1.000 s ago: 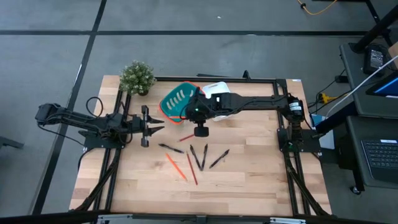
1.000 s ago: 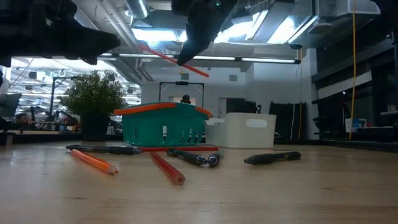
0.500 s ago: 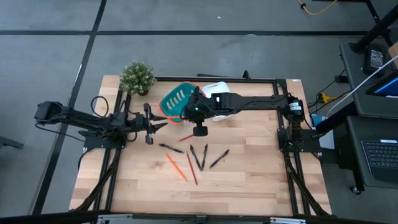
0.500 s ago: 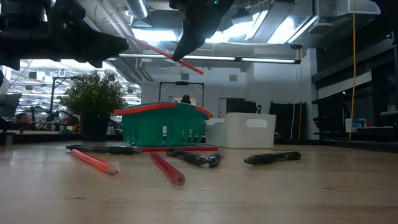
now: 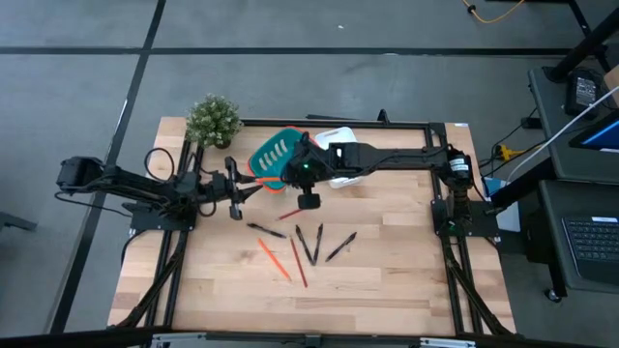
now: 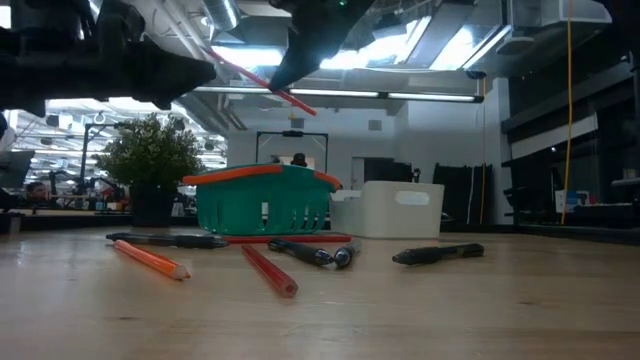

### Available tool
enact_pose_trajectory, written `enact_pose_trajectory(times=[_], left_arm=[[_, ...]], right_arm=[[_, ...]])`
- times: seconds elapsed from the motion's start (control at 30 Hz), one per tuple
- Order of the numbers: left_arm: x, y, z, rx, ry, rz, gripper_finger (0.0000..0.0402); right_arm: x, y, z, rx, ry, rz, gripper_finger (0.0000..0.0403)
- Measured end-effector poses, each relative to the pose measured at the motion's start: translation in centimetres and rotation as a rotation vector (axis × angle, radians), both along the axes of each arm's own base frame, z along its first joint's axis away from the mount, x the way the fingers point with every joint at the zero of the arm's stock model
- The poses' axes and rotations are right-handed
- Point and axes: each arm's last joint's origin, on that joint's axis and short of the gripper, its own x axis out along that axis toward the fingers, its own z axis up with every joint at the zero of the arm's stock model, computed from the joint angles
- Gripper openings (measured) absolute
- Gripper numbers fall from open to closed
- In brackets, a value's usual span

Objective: Sort pens & pencils
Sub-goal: Put the orange pencil into the green basket

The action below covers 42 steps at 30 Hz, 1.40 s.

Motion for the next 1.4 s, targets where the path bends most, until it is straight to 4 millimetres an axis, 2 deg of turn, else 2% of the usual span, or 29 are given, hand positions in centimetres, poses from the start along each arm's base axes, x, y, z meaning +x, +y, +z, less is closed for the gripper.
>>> enact_pose_trajectory(times=[0.23, 0.5, 0.77, 0.87, 1.0, 1.27, 1.4], left_arm=[[0.4, 0.4, 0.3, 0.014, -0.012, -0.035, 0.0094], [2.4, 0.5, 1.7, 0.048, -0.011, -0.078, 0.0094], [3.8, 0.8, 1.2, 0.044, 0.051, -0.072, 0.0092], [3.9, 0.8, 1.3, 0.051, 0.049, -0.069, 0.0073], [3.9, 0.8, 1.3, 0.079, 0.052, -0.056, 0.0017], [3.9, 1.0, 1.3, 0.104, 0.060, -0.044, 0.0014], [3.9, 1.3, 1.2, 0.110, 0.072, -0.033, 0.0014]], right_arm=[[0.2, 0.1, 0.2, 0.017, -0.027, 0.037, 0.0026], [0.3, 0.1, 0.2, 0.015, -0.037, 0.044, 0.0026], [0.2, 0.1, 0.2, 0.019, -0.029, 0.047, 0.0026], [0.2, 0.1, 0.2, 0.020, -0.029, 0.048, 0.0026], [0.2, 0.2, 0.1, 0.023, -0.026, 0.049, 0.0026], [0.1, 0.1, 0.0, 0.039, -0.010, 0.032, 0.0028], [-0.1, 0.1, -0.1, 0.040, 0.010, 0.021, 0.0045]])
